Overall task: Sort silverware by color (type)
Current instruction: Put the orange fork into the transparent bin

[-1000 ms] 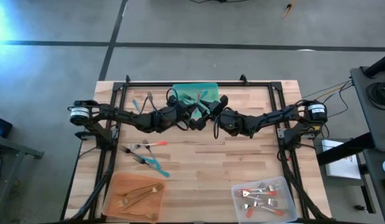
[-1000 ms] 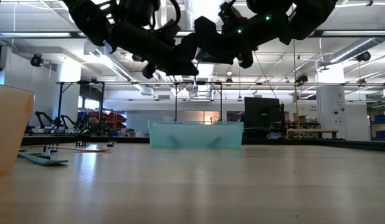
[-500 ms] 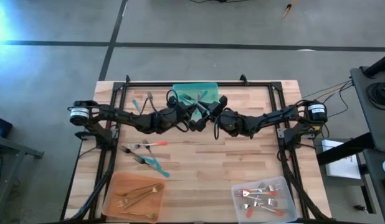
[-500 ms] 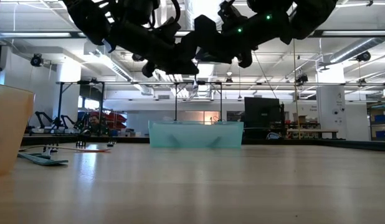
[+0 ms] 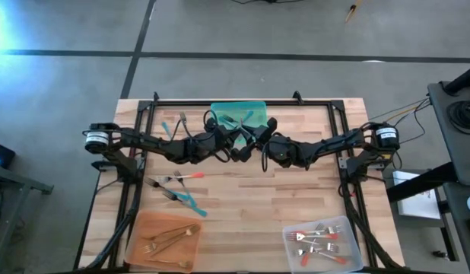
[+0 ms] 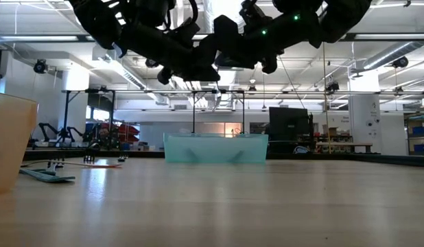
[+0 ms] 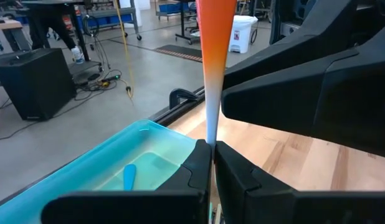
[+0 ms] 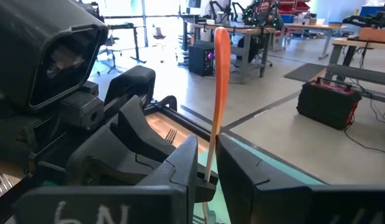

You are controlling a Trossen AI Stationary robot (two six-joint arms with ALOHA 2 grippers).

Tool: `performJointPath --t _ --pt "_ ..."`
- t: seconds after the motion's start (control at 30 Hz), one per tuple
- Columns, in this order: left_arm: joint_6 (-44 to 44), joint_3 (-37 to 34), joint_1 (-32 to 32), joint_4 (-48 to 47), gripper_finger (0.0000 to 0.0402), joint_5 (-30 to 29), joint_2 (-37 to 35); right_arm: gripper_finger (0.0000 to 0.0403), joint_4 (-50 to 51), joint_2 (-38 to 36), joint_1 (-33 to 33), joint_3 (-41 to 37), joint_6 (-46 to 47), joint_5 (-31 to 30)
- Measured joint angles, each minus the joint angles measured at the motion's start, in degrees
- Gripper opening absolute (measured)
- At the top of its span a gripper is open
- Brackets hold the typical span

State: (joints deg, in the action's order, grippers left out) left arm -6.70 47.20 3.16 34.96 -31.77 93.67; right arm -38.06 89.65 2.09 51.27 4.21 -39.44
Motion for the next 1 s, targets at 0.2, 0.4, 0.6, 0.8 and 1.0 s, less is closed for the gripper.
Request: performJointPath --t 0.2,0.4,0.6,0.8,1.0 --pt "0.03 0.0 -0.03 -0.01 0.0 0.22 0.0 0.007 -0.21 0.0 0.04 0.0 -0.76 -0.14" --pt "0.02 0.0 -0.33 -0.02 0.0 0.2 0.0 0.0081 -0.38 0.0 0.17 0.02 -1.4 -0.18" --pt "0.03 0.0 -0.45 0.18 0.0 1.22 0.0 0.0072 -0.39 -0.02 0.22 0.07 -1.42 -0.38" --pt "1.2 0.0 -0.79 0.63 0.0 1.89 0.0 0.0041 -0.39 -0.07 0.28 0.07 -1.91 -0.34" --pt "1.61 -0.04 -0.85 0.98 0.0 2.16 0.0 0.0011 -0.39 -0.17 0.37 0.07 -2.14 -0.39"
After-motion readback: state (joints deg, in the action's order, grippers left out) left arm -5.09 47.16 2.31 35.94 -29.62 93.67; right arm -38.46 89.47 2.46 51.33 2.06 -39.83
